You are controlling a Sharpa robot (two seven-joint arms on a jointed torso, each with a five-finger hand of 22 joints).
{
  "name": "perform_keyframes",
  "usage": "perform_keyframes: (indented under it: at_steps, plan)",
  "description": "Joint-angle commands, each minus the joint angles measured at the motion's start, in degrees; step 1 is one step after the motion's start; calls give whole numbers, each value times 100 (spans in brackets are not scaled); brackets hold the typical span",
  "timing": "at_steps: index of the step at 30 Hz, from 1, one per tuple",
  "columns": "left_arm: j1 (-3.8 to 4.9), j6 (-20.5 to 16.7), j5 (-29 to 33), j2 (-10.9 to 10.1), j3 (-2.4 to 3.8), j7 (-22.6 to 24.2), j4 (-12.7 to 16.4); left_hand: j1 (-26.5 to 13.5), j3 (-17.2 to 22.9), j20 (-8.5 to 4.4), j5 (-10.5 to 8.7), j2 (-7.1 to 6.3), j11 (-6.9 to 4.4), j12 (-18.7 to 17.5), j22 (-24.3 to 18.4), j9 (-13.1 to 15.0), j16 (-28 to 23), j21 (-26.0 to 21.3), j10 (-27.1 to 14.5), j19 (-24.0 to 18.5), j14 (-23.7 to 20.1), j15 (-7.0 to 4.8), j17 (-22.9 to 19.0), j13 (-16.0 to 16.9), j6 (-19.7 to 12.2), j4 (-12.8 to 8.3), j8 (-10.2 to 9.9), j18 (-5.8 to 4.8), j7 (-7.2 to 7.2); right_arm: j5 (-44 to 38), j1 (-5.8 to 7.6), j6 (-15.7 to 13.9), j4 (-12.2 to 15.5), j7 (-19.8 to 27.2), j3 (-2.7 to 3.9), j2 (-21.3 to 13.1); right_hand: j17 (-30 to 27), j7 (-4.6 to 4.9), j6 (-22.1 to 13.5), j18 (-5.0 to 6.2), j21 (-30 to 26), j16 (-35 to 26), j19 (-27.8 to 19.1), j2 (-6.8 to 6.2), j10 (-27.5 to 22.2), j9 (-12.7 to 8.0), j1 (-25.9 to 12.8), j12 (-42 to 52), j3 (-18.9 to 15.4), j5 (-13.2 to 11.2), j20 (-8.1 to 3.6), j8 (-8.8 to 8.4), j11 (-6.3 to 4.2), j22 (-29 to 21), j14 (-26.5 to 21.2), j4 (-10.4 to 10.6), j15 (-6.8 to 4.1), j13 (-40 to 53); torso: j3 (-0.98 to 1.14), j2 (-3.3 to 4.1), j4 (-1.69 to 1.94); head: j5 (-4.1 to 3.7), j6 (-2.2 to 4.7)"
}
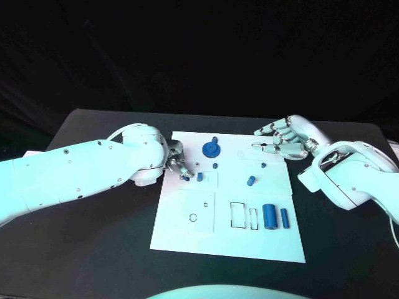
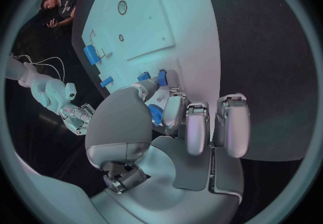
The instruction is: Assemble the parts on the task board
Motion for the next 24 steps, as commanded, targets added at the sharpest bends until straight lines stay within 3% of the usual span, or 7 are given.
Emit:
perform_keyframes:
  at_steps: [1, 13, 24]
  plan:
    - [-14, 207, -18, 10, -9, -336, 2, -61, -35, -33, 10, 14, -7, 21, 1232, -8, 17, 39, 32, 378, 603, -32, 1505, 14, 42, 12, 2, -82, -4, -41, -3, 59, 13, 16, 0, -5, -5, -3, 25, 79, -23, -27, -43, 43, -50, 4, -24, -24, -26, 30, 14, -2, -6, 117, 247, -5, -33, -8, 1, 0, 2, 2, -11]
    - [-14, 227, -17, 13, -9, -339, -15, -171, -165, -33, -7, 18, -5, 32, 1250, -34, 17, 55, 42, 390, 603, -31, 1505, 35, 70, 143, -5, -87, -2, -41, -2, 52, 21, 19, 0, -10, -11, -3, 26, 80, -25, -32, -45, 44, -51, 4, -28, -28, -32, 31, 14, -2, -6, 115, 246, -2, -33, -12, -3, 5, -2, 4, -13]
    - [-14, 124, -17, 25, -9, -332, -29, -347, -742, -31, -13, 99, 0, 55, 1286, -77, 17, 86, 64, 413, 603, -26, 1505, 80, 126, 423, -5, -97, 2, -41, -2, 53, 21, 18, 1, -13, -14, -3, 27, 81, -30, -36, -49, 45, -53, 4, -39, -32, -43, 31, 13, -2, -6, 109, 246, 6, -33, -17, -1, 0, 0, -3, -16]
